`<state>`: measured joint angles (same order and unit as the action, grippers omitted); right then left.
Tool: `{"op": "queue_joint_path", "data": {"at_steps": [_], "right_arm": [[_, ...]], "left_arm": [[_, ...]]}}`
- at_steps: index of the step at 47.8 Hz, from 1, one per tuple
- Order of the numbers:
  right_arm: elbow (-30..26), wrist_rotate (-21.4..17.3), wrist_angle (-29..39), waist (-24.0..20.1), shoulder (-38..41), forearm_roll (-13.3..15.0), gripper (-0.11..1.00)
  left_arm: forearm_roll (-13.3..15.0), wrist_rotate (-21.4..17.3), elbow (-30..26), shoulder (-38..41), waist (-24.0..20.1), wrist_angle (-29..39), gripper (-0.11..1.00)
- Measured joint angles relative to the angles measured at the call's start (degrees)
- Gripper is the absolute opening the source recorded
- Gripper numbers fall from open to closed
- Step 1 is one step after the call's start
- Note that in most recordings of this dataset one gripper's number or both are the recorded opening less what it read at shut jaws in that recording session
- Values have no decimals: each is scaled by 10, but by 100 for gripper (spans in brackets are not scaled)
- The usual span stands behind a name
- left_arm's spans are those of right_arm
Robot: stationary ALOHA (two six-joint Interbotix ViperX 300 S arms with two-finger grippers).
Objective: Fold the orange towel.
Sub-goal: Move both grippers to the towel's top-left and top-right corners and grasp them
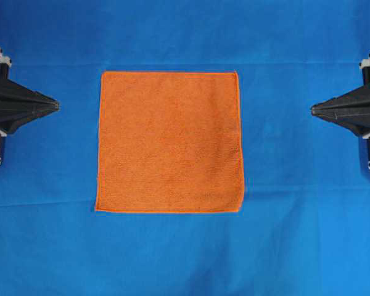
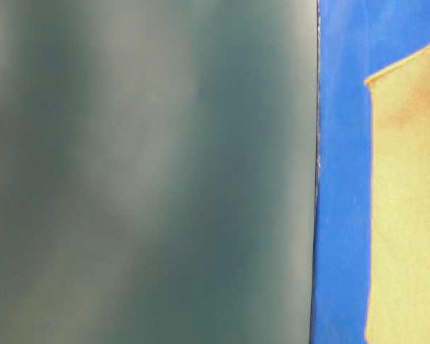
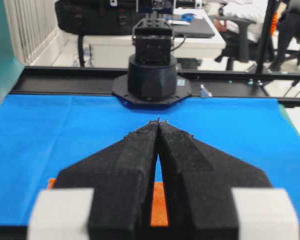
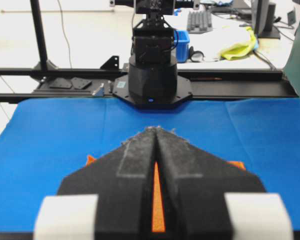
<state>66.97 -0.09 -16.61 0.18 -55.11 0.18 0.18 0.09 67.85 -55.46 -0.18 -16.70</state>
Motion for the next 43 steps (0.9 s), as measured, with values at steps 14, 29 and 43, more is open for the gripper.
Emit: {"op": "queue_joint_path", "data": {"at_steps": [14,29,43], "right_arm": [[-32,-10,57,67,76,-2,1],[-102,-18,89,157,266,-4,2],[-163,-20,107,214,432,-5,46]], "left_arm": [[10,-1,0,38,-14,10,0],[13,12,0,145,-108,18,1],[14,26,-1,274,-205,11,69]]}}
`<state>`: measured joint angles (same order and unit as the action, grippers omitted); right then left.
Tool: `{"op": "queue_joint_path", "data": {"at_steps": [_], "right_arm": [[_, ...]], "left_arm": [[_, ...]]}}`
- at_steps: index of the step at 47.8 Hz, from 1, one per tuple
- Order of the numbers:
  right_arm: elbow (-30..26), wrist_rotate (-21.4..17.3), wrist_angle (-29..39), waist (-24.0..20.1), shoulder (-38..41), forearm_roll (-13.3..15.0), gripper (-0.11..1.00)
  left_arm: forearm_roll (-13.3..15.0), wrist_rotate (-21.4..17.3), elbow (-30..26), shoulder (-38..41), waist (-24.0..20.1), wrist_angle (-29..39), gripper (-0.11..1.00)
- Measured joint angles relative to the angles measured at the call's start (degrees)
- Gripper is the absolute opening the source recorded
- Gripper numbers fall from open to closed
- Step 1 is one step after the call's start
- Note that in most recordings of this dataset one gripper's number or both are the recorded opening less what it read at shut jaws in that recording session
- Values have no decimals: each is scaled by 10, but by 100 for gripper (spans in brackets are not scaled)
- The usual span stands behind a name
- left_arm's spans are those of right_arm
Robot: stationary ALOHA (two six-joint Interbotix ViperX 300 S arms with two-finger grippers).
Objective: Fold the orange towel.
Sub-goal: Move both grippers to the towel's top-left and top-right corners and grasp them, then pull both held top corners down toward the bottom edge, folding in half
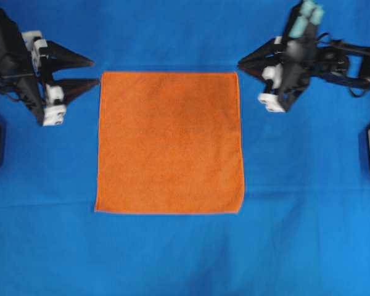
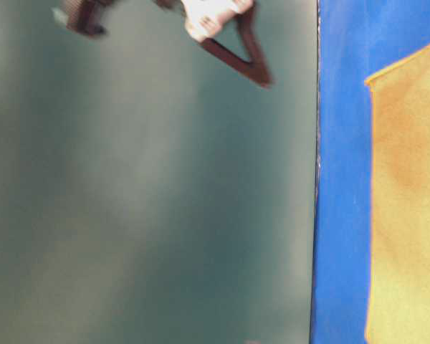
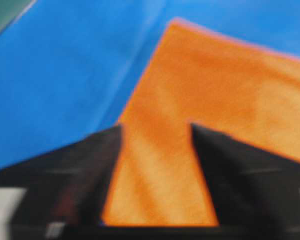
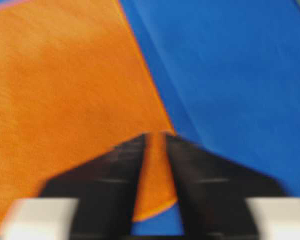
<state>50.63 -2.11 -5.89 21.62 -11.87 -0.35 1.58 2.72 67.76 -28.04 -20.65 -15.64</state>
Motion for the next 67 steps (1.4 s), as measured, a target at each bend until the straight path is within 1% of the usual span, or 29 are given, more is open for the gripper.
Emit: {"op": "queue_joint_path", "data": {"at_steps": [2,3,5,6,11,15,23,28,33,35,37,40,41,43,45,48,50,51,63,67], "right_arm": [[-4,-1,-1,6,22,0,56],[-7,-1,-2,8,33,0,59],[-11,-1,-3,12,50,0,61],[-12,-1,-4,14,62,0,60],[-20,-1,-15,25,104,0,56],[-22,-1,-26,33,130,0,56],[-25,-1,-52,47,177,0,56],[-28,-1,-58,54,199,-1,55],[-32,-2,-60,54,205,0,53],[-32,-2,-61,54,205,-1,49],[-32,-2,-61,54,205,0,43],[-32,-3,-62,54,205,-1,30],[-32,-3,-62,54,205,0,22],[-33,-2,-62,54,205,0,10],[-32,-1,-61,52,205,1,2],[-33,-1,-61,51,205,2,1],[-33,-1,-62,51,205,1,1],[-33,-1,-61,50,205,1,1],[-32,-3,-62,47,205,2,1],[-32,-3,-61,47,201,1,1]], "left_arm": [[0,-1,0,26,-9,-9,79],[0,0,0,40,-14,-13,84],[0,1,0,65,-23,-22,90],[0,1,0,76,-25,-27,91],[-1,1,-3,143,-36,-72,90],[0,1,-9,196,-44,-103,90],[0,1,-23,282,-57,-130,90],[0,0,-31,317,-69,-135,89],[0,-2,-39,328,-77,-138,86],[0,-2,-40,328,-79,-138,81],[0,-1,-41,329,-81,-137,73],[0,-1,-42,330,-83,-136,56],[0,-1,-43,330,-83,-136,50],[0,-1,-43,330,-82,-135,36],[0,-2,-43,330,-79,-134,24],[0,-4,-43,330,-72,-132,10],[-1,-6,-43,330,-67,-132,2],[0,-7,-43,330,-65,-131,1],[3,-11,-47,326,-63,-113,1],[3,-15,-48,316,-62,-97,1]]}}
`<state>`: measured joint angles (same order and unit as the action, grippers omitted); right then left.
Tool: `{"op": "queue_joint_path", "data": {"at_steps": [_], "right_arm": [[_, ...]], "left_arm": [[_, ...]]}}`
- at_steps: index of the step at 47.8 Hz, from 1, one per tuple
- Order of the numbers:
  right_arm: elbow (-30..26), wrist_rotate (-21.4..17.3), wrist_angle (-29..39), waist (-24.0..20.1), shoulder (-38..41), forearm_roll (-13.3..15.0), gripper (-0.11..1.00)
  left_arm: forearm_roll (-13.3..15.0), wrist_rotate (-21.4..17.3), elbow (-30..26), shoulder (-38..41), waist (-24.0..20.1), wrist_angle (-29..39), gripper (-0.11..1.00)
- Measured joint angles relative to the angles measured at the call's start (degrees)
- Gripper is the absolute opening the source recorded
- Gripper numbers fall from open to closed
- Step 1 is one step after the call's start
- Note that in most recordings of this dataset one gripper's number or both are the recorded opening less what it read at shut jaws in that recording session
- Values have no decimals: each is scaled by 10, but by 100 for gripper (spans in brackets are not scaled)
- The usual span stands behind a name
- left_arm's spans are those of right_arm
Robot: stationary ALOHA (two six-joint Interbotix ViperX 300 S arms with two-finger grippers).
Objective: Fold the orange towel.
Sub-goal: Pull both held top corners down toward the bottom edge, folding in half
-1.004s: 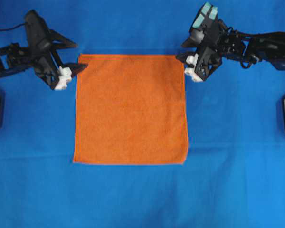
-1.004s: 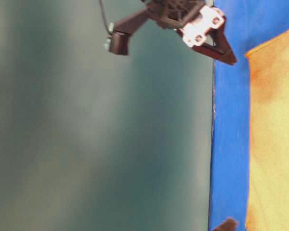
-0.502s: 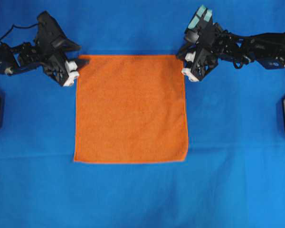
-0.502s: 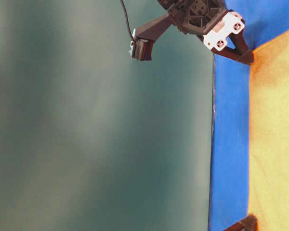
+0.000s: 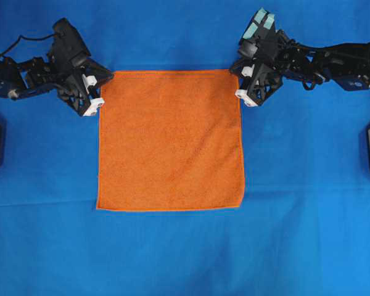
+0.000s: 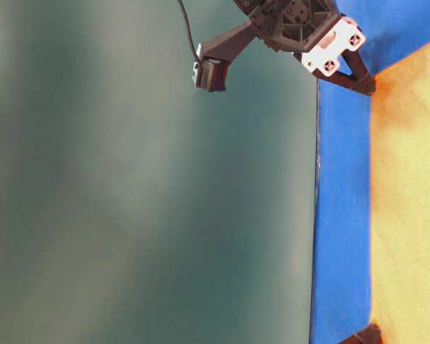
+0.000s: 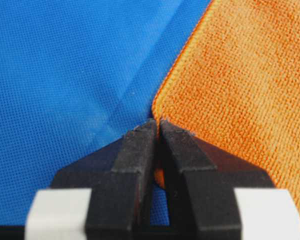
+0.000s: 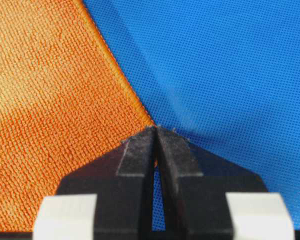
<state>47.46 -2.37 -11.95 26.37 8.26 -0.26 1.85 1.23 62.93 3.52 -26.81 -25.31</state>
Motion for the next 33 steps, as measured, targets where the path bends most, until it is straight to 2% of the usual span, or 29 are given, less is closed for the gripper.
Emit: {"op": "queue_joint_path", "data": {"at_steps": [13,33], "right_arm": [[13,0,1,-1,-49,0,1],[23,-2,8,-18,-68,0,1]], "left_arm": [[-1,-10,-14,-91,4,86,1],[-1,-11,-12,-121,37,117,1]]}}
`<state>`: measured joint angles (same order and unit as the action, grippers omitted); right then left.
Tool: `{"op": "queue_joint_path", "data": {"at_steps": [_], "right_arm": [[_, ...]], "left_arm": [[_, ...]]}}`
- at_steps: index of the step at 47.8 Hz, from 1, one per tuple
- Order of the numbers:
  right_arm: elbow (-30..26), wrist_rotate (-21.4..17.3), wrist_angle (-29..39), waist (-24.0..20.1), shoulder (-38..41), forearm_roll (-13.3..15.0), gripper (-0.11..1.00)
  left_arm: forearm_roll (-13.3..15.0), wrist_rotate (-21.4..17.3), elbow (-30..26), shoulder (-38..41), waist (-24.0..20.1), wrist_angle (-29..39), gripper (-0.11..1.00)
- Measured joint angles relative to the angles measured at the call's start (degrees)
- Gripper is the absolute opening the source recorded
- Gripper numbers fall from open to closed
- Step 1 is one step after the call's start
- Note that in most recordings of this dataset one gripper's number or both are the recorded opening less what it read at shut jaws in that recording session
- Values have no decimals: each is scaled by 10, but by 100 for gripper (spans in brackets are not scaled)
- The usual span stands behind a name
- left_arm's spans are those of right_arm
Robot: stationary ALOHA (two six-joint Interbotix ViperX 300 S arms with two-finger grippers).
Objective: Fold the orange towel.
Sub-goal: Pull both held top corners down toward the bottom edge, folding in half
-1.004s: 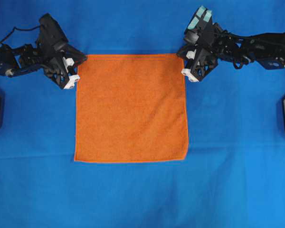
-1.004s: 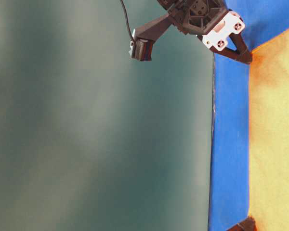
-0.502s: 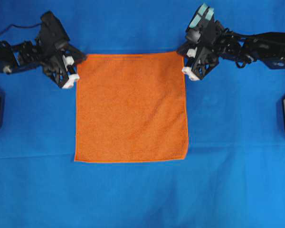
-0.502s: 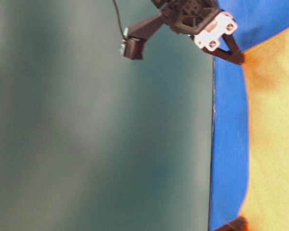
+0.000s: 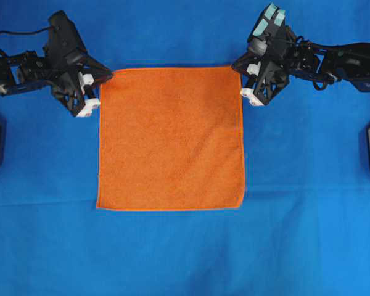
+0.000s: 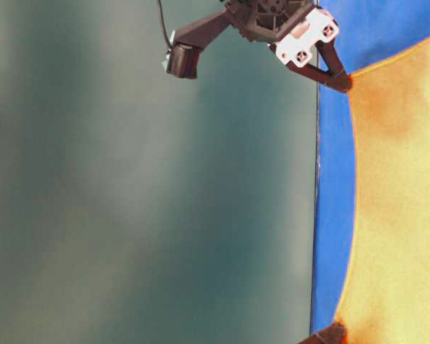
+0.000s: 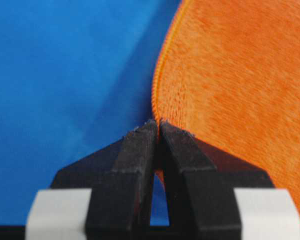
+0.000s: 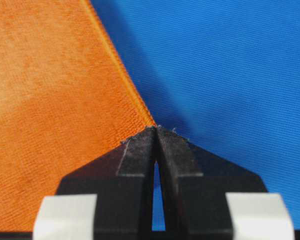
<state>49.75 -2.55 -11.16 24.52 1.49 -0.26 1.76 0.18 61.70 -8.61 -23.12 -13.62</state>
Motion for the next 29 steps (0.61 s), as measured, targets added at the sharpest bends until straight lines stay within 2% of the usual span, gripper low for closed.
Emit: {"op": "queue_joint_path", "data": {"at_steps": [6,17,22,29], "right_arm": [[7,-3,11,-30,-25,-1,1],[20,-29,47,-108,-66,-2,1],[25,-46,63,-156,-77,-2,1],[28,-74,70,-217,-83,-2,1]], "left_arm": [[-1,4,5,-18,29,23,1],[0,19,20,-52,112,67,1],[0,40,24,-64,169,72,1],[-1,95,25,-66,249,78,1]]}}
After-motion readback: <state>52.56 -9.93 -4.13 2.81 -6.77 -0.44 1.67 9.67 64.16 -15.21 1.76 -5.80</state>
